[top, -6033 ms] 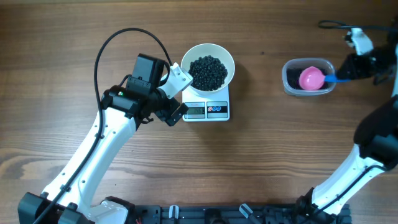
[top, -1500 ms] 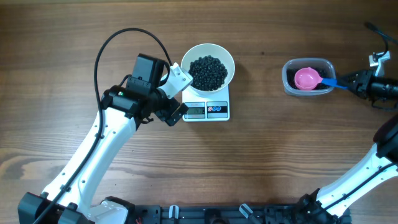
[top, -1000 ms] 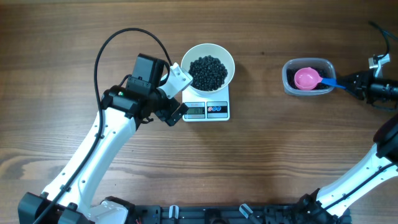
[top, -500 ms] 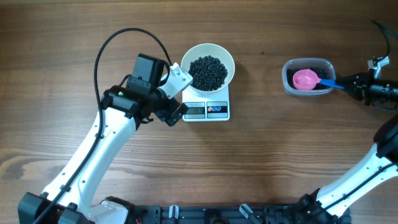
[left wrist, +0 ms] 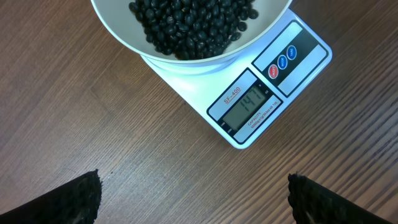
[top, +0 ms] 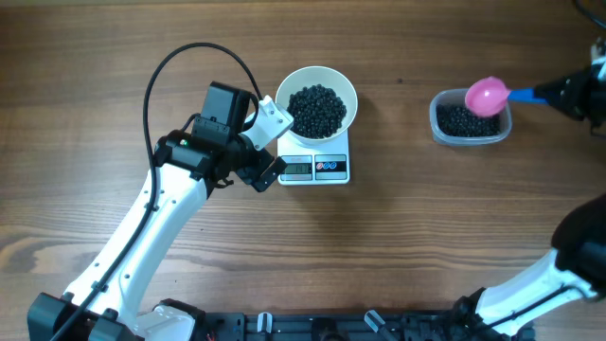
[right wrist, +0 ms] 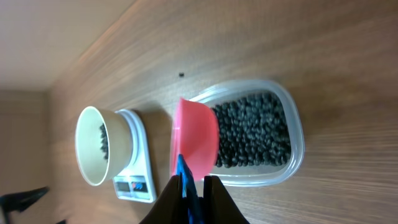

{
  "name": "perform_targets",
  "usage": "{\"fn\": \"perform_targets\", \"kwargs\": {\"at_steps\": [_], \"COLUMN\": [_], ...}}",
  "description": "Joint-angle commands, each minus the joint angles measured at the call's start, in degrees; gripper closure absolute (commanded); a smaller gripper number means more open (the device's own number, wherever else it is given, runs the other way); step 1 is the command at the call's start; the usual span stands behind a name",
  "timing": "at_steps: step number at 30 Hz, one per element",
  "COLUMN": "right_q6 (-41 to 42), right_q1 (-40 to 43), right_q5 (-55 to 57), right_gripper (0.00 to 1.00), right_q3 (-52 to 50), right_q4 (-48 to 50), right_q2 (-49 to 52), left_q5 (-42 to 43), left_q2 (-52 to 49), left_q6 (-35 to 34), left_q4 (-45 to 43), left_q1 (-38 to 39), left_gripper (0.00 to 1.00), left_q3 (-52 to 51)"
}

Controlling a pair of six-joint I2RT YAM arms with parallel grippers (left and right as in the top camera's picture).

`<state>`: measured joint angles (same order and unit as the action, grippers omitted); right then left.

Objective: Scoop item into bowl and weigh 150g on scale
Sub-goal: 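Lift the scoop, dip it into the bean tub and fill it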

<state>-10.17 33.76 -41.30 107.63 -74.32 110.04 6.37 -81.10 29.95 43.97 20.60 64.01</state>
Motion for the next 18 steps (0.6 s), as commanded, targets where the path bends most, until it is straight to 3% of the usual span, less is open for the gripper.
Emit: {"fn": "perform_targets", "kwargs": {"at_steps": [1,9,14,18], "right_q6": [7.4,16.4,19.3,15.5], "right_q1": [-6.7,-25.8,-30.4,-30.9], "right_q5": [14.5,39.3,46.4,51.3], "right_gripper": [0.96,0.96,0.96,0.96], "right_q3": [5.7,8.1,7.1,6.0], "right_q4": [-1.7,-4.8,-4.6,-4.0], "right_q2": [-4.6,-4.0,-3.5,-3.1], "left_q5": [0.9,0.9,0.9,0.9], "left_q2": [0.5,0.5,0.5,0.5], "left_q6": [1.1,1.1,1.1,1.1], "left_q4": [0.0,0.0,0.0,0.0], "left_q1": [-0.3,-0.3,-0.3,-0.3], "left_gripper": [0.0,0.0,0.0,0.0], "left_q3": [-0.2,-0.2,-0.2,-0.2]}}
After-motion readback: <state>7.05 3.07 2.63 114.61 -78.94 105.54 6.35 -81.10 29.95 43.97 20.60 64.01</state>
